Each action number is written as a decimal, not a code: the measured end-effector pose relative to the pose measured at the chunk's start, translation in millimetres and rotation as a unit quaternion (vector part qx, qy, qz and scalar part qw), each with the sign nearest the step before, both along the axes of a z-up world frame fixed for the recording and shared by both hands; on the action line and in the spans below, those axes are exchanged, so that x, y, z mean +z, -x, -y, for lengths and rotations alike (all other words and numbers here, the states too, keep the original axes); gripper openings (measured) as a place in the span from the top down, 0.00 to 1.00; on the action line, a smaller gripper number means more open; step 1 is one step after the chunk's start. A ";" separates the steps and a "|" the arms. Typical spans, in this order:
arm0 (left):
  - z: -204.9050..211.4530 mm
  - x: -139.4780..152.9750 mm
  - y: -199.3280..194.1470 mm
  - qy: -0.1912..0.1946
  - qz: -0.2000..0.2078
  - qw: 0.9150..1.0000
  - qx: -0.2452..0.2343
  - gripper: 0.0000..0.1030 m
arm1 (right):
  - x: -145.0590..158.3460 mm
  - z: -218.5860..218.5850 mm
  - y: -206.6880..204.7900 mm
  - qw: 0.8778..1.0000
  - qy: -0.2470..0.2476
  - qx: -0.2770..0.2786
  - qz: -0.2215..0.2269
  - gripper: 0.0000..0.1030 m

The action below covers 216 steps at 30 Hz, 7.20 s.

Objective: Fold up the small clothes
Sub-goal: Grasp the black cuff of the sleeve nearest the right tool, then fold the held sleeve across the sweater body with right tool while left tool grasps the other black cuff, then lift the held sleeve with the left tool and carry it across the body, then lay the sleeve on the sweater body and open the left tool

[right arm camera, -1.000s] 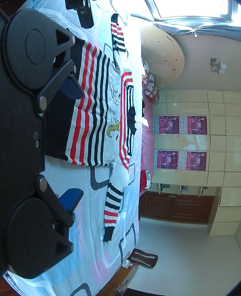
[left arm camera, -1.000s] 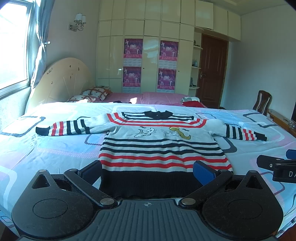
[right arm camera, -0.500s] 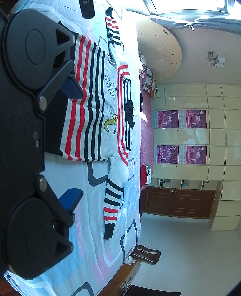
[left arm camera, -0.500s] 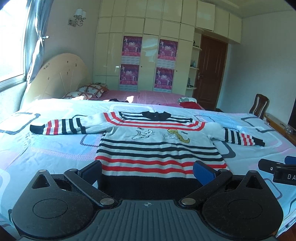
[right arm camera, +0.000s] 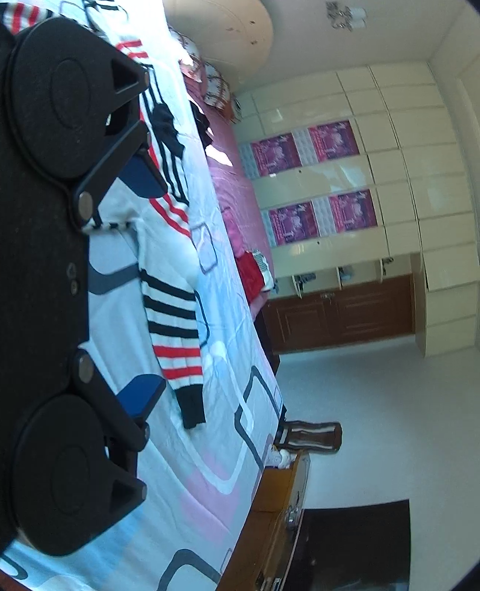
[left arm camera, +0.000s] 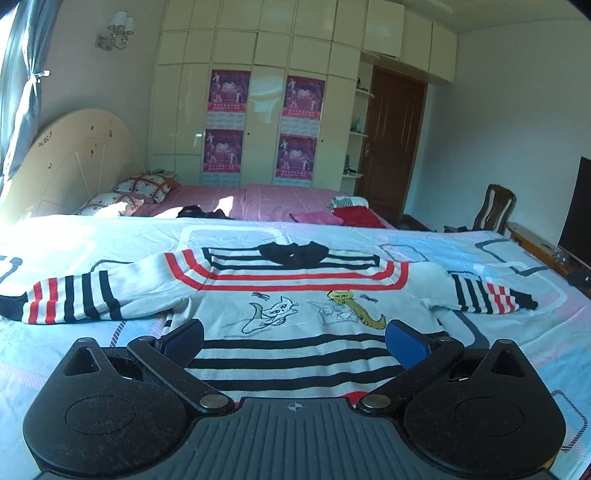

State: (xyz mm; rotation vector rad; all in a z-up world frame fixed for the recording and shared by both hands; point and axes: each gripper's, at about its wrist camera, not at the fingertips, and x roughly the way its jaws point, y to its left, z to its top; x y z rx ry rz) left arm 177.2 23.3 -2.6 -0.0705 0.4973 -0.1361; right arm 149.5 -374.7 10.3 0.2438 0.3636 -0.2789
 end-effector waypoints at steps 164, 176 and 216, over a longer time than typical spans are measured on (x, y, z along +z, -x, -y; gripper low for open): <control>-363.2 -188.5 -108.2 0.285 0.015 0.855 0.434 0.44 | -90.0 -153.2 -247.9 0.967 0.066 0.208 -0.129 0.66; -378.2 -219.6 -119.5 0.428 0.082 0.847 0.305 0.44 | -74.6 -182.1 -237.8 0.968 0.094 0.206 -0.112 0.65; 8.8 -112.3 -298.9 0.045 -0.027 0.998 0.021 0.92 | -67.4 -95.3 -238.6 0.981 0.059 0.151 -0.104 0.64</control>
